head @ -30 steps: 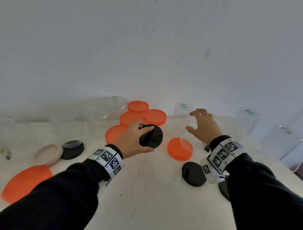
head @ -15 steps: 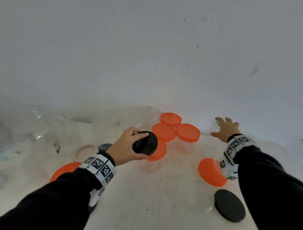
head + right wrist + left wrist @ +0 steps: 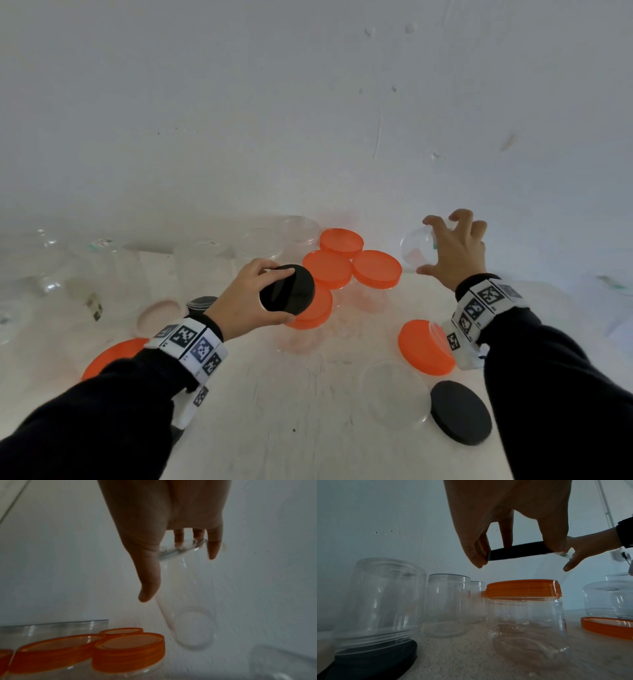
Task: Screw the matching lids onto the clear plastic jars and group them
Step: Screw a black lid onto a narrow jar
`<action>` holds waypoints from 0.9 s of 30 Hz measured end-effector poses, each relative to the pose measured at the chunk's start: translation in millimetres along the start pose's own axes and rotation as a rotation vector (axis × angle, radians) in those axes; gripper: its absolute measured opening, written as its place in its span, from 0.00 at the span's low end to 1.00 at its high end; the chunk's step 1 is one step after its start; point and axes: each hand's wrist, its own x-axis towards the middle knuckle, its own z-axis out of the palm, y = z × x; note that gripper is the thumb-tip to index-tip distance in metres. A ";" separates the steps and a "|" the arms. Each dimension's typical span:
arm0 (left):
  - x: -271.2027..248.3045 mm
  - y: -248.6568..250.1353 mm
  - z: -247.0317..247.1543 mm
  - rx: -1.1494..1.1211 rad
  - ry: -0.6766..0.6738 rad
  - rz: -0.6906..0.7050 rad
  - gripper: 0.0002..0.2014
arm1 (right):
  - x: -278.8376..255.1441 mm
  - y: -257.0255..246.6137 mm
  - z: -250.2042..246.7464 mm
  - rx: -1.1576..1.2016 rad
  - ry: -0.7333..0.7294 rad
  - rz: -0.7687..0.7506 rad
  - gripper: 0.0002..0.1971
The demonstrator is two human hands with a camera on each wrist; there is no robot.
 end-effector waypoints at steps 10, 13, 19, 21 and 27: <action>-13.7 3.2 1.4 -0.096 0.124 0.058 0.35 | -38.6 -11.4 -9.0 0.420 0.254 -0.177 0.38; -21.5 4.5 -3.7 -0.122 0.176 0.052 0.35 | -55.3 -27.8 -14.3 0.485 0.188 -0.132 0.40; -44.7 4.4 -18.0 -0.204 0.274 -0.033 0.35 | -90.1 -66.9 -13.4 0.716 0.032 0.030 0.39; -54.0 2.3 -22.7 -0.234 0.298 -0.071 0.35 | -100.1 -79.8 -11.2 0.808 -0.013 0.061 0.34; -83.1 -2.0 -35.8 -0.285 0.345 -0.187 0.36 | -127.1 -109.6 3.8 1.128 -0.194 0.130 0.35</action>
